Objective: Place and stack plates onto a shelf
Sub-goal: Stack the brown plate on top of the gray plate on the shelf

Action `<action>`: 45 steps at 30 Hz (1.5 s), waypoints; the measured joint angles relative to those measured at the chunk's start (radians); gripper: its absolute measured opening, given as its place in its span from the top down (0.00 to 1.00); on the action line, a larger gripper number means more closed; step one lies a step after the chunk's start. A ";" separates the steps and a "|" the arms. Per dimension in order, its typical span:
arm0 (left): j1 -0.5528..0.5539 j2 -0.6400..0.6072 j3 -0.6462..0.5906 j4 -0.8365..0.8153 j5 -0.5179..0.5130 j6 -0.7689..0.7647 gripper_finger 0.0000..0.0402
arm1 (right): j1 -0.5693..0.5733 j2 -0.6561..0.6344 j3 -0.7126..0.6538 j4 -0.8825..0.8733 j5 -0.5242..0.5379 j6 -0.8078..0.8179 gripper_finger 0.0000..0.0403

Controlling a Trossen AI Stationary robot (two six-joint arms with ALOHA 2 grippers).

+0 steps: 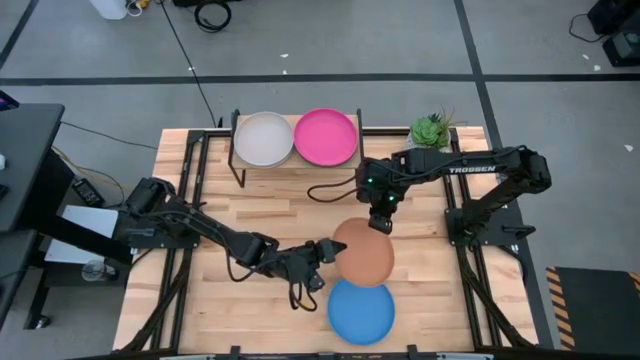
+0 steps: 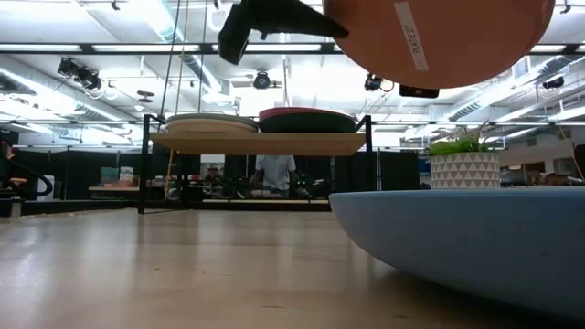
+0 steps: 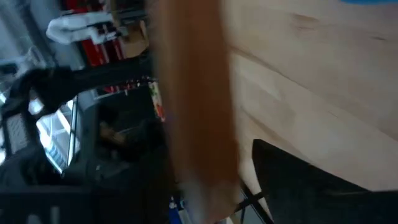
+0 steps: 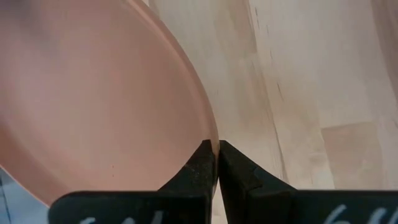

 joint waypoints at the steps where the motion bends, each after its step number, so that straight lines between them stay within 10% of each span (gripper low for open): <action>1: -0.001 0.002 0.000 -0.005 0.001 0.013 0.49 | 0.000 0.000 0.000 0.000 -0.004 0.000 0.95; 14: 0.002 0.002 -0.003 -0.032 0.016 -0.011 0.82 | 0.000 -0.002 0.001 0.018 -0.016 0.000 0.93; 29: 0.002 -0.001 -0.001 -0.100 -0.006 -0.097 0.83 | -0.022 0.000 0.126 -0.069 -0.024 -0.006 0.65; 45: -0.007 -0.317 0.000 -0.751 -0.252 -0.667 0.83 | -0.019 -0.205 0.343 -0.247 0.462 -0.013 0.53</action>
